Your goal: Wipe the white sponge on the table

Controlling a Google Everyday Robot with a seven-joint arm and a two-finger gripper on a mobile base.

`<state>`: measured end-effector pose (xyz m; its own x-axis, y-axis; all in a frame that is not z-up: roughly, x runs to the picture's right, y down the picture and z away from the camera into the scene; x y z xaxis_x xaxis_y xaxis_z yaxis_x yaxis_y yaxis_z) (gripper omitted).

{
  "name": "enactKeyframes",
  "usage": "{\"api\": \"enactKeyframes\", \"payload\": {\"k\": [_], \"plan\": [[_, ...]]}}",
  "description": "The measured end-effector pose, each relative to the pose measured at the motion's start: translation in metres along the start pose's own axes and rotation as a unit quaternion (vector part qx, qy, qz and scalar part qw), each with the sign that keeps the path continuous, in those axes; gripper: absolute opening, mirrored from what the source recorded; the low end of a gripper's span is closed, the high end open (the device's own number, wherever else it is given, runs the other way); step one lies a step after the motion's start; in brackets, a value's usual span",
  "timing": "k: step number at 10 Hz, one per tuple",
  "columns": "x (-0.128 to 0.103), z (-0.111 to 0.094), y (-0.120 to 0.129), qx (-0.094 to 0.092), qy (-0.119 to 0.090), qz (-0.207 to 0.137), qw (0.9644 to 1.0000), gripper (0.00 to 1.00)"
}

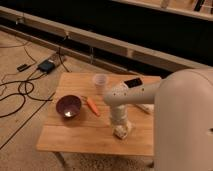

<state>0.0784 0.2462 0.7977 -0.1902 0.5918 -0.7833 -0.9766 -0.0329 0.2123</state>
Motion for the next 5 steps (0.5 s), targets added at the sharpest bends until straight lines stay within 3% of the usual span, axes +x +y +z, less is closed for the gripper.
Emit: {"api": "enactKeyframes", "payload": {"k": [4,5], "plan": [[0.0024,0.0027,0.0007,0.007,0.006,-0.003,0.9999,0.02],[0.0027,0.0033,0.0007,0.009,0.007,-0.003,0.9999,0.00]]}}
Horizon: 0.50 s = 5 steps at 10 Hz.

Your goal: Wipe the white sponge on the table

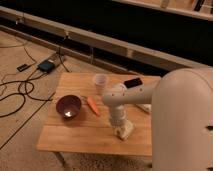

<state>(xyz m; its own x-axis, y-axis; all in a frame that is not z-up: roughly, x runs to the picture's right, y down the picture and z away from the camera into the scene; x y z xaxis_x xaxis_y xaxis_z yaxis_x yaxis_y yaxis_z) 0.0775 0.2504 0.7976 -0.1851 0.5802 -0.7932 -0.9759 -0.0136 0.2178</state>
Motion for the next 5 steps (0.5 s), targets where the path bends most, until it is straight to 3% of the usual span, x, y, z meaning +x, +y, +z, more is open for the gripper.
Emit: {"api": "enactKeyframes", "payload": {"k": [5], "plan": [[-0.007,-0.007,-0.013,0.001,-0.003,0.031,0.9995,0.00]]}}
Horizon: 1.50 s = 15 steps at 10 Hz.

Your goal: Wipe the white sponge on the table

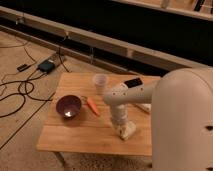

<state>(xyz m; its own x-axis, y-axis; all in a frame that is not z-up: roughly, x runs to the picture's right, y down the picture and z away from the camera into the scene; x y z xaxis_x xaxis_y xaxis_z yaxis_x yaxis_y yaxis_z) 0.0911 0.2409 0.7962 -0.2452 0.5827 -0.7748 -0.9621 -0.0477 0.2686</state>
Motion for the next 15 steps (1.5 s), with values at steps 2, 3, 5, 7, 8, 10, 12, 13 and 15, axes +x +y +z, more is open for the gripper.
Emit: {"api": "enactKeyframes", "payload": {"k": [2,3,5,7,8,10,12,13,15], "plan": [[-0.013,-0.010,-0.011,-0.002,-0.009,0.017,0.9998,0.00],[-0.018,-0.014,-0.015,0.000,-0.012,0.017,0.9998,0.00],[-0.031,-0.018,-0.013,0.006,-0.013,0.005,0.9999,0.00],[-0.044,-0.024,0.005,0.006,-0.014,-0.025,0.9996,0.00],[-0.047,-0.027,0.016,0.005,-0.014,-0.041,0.9991,0.00],[-0.050,-0.034,0.036,0.001,-0.013,-0.073,0.9973,0.00],[-0.045,-0.042,0.056,-0.003,-0.016,-0.108,0.9941,0.00],[-0.037,-0.044,0.065,-0.004,-0.013,-0.127,0.9918,0.00],[-0.011,-0.043,0.082,-0.006,0.003,-0.170,0.9854,0.00]]}}
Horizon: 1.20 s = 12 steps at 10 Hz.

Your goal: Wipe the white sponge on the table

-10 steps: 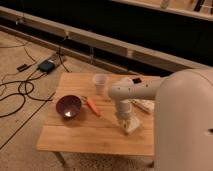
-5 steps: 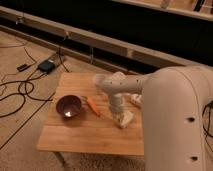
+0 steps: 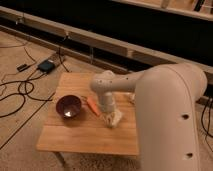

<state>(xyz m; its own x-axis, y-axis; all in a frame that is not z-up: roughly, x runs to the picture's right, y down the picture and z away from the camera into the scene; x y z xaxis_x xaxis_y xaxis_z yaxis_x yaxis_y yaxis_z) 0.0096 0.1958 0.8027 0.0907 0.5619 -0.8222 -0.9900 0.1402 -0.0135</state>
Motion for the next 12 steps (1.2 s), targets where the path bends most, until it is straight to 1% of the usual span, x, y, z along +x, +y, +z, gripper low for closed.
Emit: {"api": "enactKeyframes", "payload": {"k": [2,3,4,5,7,8,10,11,12], "plan": [[0.023,0.005,0.019,-0.004,0.022,-0.032,0.9992,0.00],[0.032,0.007,0.025,-0.006,0.032,-0.041,0.9987,0.00],[0.039,0.009,0.029,-0.009,0.038,-0.044,0.9983,0.00],[0.048,0.011,0.029,-0.012,0.043,-0.041,0.9981,0.00],[0.066,0.016,0.021,-0.018,0.051,-0.013,0.9984,0.00],[0.080,0.019,0.012,-0.023,0.055,0.011,0.9982,0.00],[0.100,0.024,-0.003,-0.032,0.060,0.054,0.9962,0.00],[0.109,0.027,-0.015,-0.045,0.058,0.090,0.9933,0.00],[0.114,0.029,-0.027,-0.058,0.055,0.120,0.9895,0.00]]}}
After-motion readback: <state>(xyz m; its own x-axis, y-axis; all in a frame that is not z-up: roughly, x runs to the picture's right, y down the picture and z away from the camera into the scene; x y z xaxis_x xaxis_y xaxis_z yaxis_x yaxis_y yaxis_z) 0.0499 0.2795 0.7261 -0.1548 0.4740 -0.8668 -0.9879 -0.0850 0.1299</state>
